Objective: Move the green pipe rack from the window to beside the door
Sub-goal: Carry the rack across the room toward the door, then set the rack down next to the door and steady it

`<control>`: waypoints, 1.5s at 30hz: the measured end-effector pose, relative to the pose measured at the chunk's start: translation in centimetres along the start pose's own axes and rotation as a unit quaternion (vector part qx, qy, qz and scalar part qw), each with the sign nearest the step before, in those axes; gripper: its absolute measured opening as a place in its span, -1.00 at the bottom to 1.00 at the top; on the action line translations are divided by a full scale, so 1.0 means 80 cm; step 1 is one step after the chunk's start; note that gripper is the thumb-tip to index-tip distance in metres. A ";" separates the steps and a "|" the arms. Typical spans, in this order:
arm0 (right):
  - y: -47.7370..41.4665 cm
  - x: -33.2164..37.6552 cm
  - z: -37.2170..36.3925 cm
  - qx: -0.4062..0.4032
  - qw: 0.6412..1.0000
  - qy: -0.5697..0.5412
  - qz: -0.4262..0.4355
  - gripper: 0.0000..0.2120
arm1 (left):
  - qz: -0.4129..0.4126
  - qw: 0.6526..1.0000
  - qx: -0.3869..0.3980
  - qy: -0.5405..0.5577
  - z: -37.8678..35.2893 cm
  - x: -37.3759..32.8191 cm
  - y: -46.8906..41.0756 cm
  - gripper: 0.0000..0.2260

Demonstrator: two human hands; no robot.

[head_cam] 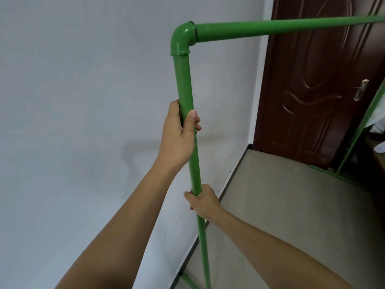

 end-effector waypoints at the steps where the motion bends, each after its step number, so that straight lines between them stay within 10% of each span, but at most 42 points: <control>1: -0.002 0.002 0.001 0.003 1.000 0.003 0.001 -0.63 | 0.002 1.000 -0.003 0.001 -0.001 0.002 -0.002 -0.88; 9: 0.005 -0.017 0.037 0.116 0.986 0.114 0.038 -0.70 | -0.027 0.996 -0.055 -0.057 -0.024 -0.007 0.020 -0.83; 18: -0.002 -0.181 0.241 0.128 0.981 0.146 0.009 -0.85 | 0.158 0.961 -0.137 -0.181 -0.088 0.016 0.189 -0.62; 26: 0.019 -0.362 0.472 0.040 0.988 0.091 -0.119 -0.91 | 0.426 0.903 0.057 -0.017 -0.257 0.060 0.318 -0.87; 36: 0.003 -0.479 0.633 -0.109 0.957 -0.083 -0.254 -0.90 | 0.486 0.855 0.180 0.011 -0.432 0.195 0.257 -0.90; 45: -0.044 -0.487 0.735 -0.240 0.852 -0.274 -0.376 -0.92 | 0.516 0.818 0.255 0.021 -0.595 0.316 0.097 -0.88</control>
Point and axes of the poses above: each hand's wrist, its own y-axis away from the middle knuckle, its own z-axis out of the back of the hand, x = y × z, the point moved 2 cm from there along -y, towards the middle knuckle, and after that the axes turned 13 degrees about -z, right-handed, at the moved point
